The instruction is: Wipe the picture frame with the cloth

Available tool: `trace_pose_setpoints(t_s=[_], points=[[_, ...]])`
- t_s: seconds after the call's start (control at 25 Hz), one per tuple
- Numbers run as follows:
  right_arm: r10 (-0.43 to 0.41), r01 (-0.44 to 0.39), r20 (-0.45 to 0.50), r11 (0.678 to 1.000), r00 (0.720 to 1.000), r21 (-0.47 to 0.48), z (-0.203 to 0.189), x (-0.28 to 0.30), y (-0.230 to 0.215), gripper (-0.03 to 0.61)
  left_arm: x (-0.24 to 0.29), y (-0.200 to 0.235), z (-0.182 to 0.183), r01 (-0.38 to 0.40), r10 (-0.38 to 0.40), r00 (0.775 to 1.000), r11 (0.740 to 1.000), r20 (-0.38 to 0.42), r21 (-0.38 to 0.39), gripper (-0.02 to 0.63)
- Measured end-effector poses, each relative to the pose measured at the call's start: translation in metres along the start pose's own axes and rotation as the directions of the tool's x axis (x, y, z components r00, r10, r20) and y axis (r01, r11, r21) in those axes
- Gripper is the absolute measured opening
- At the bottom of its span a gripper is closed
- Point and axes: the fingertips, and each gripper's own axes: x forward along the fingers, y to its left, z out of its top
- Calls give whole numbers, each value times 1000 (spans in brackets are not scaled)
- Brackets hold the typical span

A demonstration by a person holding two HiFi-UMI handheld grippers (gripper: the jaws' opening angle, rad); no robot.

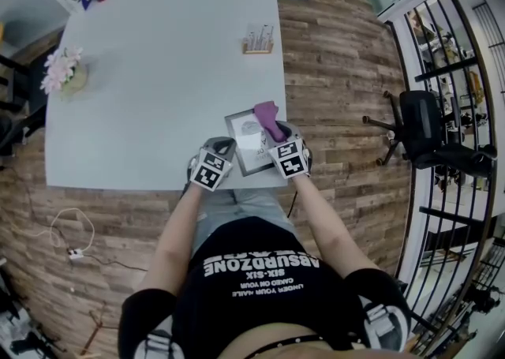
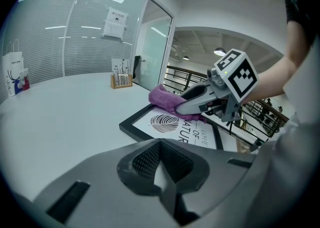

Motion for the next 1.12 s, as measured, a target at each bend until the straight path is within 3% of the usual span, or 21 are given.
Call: trace_pose_setpoints(t_s=[1.12], points=[[-4,2,-53,999,999,-41,5,10,19,141,1,-1,0,4,-4,1000,1000,1,-1,15]])
